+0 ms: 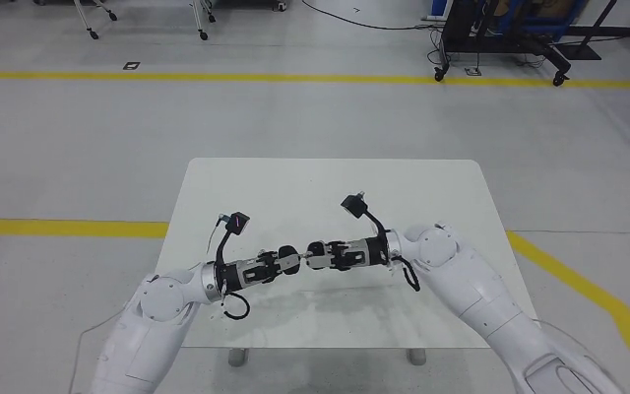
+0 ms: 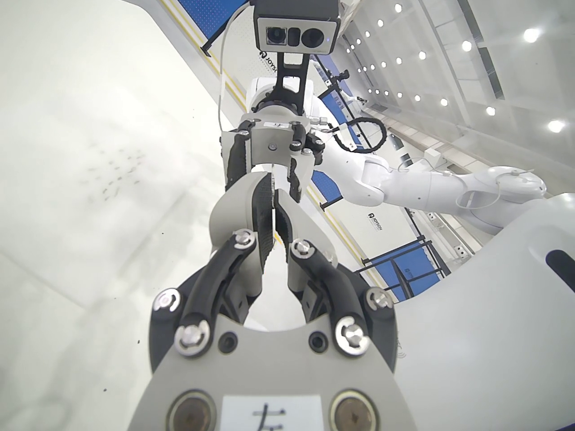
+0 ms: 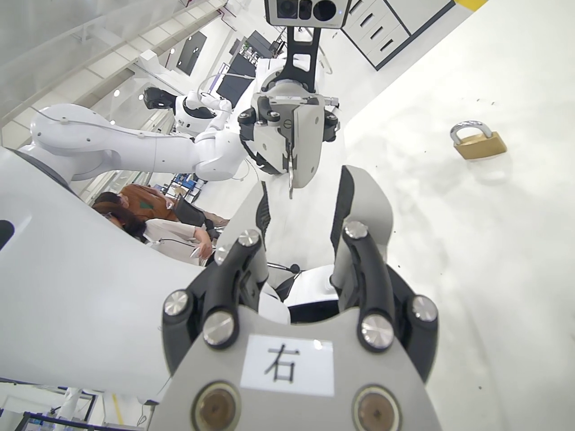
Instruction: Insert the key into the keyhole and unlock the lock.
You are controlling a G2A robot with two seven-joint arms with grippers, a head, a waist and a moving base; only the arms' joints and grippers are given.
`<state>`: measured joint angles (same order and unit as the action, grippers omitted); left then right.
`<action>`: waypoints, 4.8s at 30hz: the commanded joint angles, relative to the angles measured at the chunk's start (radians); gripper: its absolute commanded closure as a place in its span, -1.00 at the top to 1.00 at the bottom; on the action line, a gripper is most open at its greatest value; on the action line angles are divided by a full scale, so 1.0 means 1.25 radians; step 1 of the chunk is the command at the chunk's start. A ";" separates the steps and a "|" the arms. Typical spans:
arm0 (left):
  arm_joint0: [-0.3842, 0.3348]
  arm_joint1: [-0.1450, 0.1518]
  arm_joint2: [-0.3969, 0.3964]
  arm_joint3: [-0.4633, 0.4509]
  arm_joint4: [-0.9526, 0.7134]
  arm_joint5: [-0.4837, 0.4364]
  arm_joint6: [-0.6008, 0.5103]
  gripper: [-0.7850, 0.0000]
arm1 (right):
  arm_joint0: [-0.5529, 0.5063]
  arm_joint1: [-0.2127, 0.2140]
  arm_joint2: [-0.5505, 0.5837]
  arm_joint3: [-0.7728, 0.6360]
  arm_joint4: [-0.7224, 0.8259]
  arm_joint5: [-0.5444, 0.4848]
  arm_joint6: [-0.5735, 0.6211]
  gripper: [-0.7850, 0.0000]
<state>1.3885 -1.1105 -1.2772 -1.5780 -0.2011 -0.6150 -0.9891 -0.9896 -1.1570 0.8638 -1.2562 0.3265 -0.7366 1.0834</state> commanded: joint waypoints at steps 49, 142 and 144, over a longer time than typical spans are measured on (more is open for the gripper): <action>0.061 0.031 -0.054 -0.069 1.098 -0.046 0.387 1.00 | -0.120 0.067 0.187 -0.020 -0.016 -0.133 -0.133 -1.00; -0.324 -0.105 0.158 0.456 -0.405 0.611 0.131 -1.00 | -0.110 0.012 0.117 -0.064 -0.294 0.087 -0.539 -1.00; -0.347 -0.118 0.168 0.477 -0.453 0.602 0.135 -1.00 | -0.113 0.013 0.119 -0.073 -0.293 0.095 -0.537 -1.00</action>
<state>0.9658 -1.2518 -1.0708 -0.9928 -0.7373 0.1464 -0.8233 -1.1307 -1.1411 1.0129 -1.3470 -0.0408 -0.6176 0.4113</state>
